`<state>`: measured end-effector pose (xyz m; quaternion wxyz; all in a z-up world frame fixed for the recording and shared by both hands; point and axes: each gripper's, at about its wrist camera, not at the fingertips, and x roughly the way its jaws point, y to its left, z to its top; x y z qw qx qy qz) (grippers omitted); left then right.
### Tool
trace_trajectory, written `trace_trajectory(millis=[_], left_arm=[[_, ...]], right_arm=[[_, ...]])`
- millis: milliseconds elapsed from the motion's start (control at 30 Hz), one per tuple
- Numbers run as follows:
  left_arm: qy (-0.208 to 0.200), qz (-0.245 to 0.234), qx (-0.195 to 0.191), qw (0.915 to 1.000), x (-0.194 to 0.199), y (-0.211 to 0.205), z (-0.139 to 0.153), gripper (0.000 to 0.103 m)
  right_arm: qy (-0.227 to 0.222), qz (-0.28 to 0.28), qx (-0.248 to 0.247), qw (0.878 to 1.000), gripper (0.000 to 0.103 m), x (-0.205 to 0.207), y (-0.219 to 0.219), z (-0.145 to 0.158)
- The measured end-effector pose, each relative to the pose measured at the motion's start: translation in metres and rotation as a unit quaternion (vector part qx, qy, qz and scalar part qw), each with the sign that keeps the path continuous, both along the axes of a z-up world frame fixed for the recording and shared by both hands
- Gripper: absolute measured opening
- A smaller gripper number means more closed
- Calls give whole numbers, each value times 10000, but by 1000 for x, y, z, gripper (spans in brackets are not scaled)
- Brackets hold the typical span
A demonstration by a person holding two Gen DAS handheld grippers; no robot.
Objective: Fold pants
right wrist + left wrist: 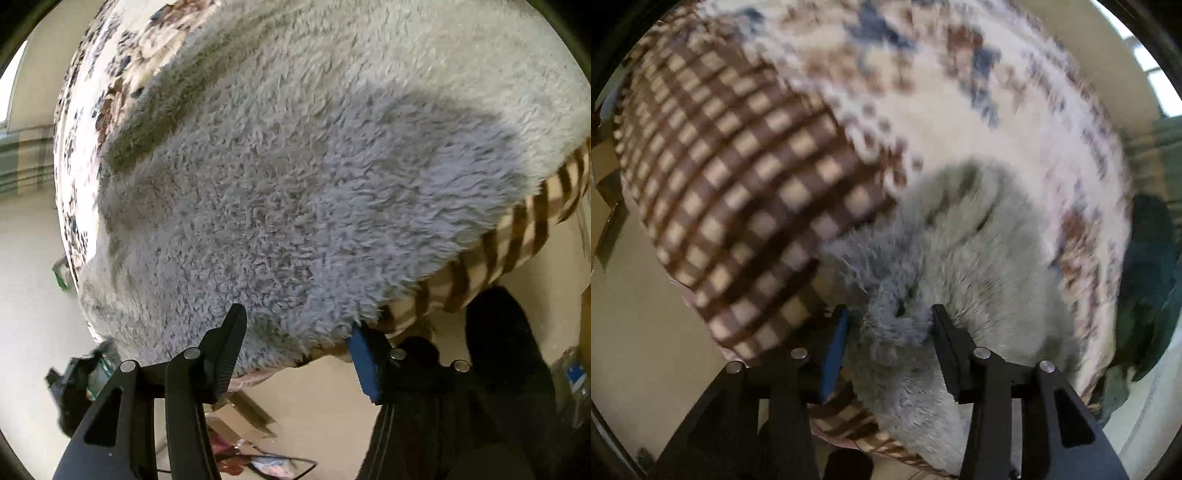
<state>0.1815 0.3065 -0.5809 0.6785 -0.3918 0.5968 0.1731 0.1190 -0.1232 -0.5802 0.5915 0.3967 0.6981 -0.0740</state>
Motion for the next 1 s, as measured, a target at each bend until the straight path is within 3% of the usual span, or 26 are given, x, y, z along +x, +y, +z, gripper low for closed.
trace_trajectory(millis=[33,67,100,167,200,400,467,567,633,667,733,767,900,967,1000], left_arm=[[-19,-3,13,10000,3,-4,-5,36],[-110,-7,126,9999,5,-8,-4,18],[-197,-68,274,9994,9,-11,2,18],[-557,-151,552,9968,15,-17,23,15],[-733,-143,623,9953,16,-17,34,15],[-1227,55,593,9907,20,-3,78,14],[-1080,28,662,9919,21,6,71,15],[-467,-96,675,9966,22,12,28,15],[32,-162,589,9981,15,15,4,18],[43,-154,518,9985,12,15,3,19],[-23,-181,554,9983,5,15,14,23],[-55,-206,658,9976,3,14,24,30],[-138,-245,1365,9902,-1,8,65,50],[-137,-300,1708,9848,0,4,81,76],[-137,-313,1842,9823,1,1,87,77]], right_arm=[[24,-81,19,10000,57,0,3,-1],[49,-264,41,9996,53,-1,2,-3],[51,-405,63,9991,36,-2,1,-5],[15,-500,28,9987,15,-4,-2,-4],[-89,-526,-12,9986,12,-4,-3,-1],[-645,-339,52,9973,9,-8,13,26],[-708,-183,60,9973,9,-9,18,29],[-462,181,-122,9987,9,-7,28,11],[-99,301,-71,9995,15,-7,26,-3],[-72,312,-31,9995,19,-5,25,-3],[-65,562,27,9984,39,1,20,6],[-145,741,62,9971,56,6,16,18],[-505,1274,193,9904,65,33,9,65],[-672,1446,201,9870,68,55,9,83],[-763,1558,181,9847,70,72,12,92]])
